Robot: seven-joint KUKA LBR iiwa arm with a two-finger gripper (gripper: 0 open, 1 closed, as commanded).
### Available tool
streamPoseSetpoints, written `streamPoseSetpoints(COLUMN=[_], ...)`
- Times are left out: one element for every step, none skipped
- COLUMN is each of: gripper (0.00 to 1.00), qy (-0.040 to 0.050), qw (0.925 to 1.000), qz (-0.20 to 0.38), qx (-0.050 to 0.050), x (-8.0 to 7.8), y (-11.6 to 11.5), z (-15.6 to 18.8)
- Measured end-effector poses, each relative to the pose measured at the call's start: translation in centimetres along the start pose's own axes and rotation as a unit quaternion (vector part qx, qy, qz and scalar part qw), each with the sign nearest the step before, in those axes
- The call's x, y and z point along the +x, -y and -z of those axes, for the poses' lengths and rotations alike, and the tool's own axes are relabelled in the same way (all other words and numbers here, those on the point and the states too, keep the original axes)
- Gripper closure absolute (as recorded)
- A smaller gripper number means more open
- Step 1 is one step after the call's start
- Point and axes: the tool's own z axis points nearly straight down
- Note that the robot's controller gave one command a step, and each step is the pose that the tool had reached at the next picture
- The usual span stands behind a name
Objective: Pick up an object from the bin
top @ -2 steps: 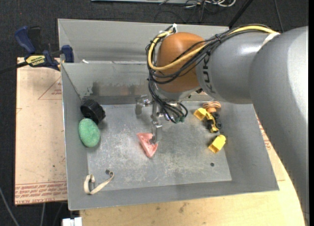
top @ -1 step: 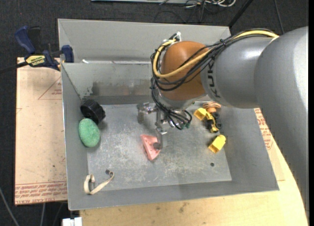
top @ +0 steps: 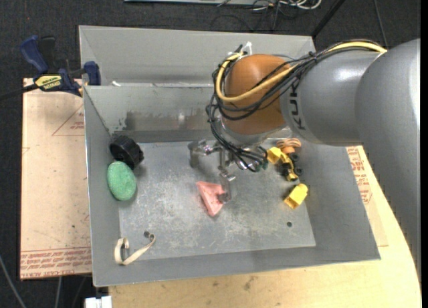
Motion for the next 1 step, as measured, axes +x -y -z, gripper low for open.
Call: streamPoseSetpoints(gripper=[0.0], qy=[0.0009], qw=[0.9999], qz=[-0.017], qx=[0.0], x=[3.63], y=[0.87], z=[0.36])
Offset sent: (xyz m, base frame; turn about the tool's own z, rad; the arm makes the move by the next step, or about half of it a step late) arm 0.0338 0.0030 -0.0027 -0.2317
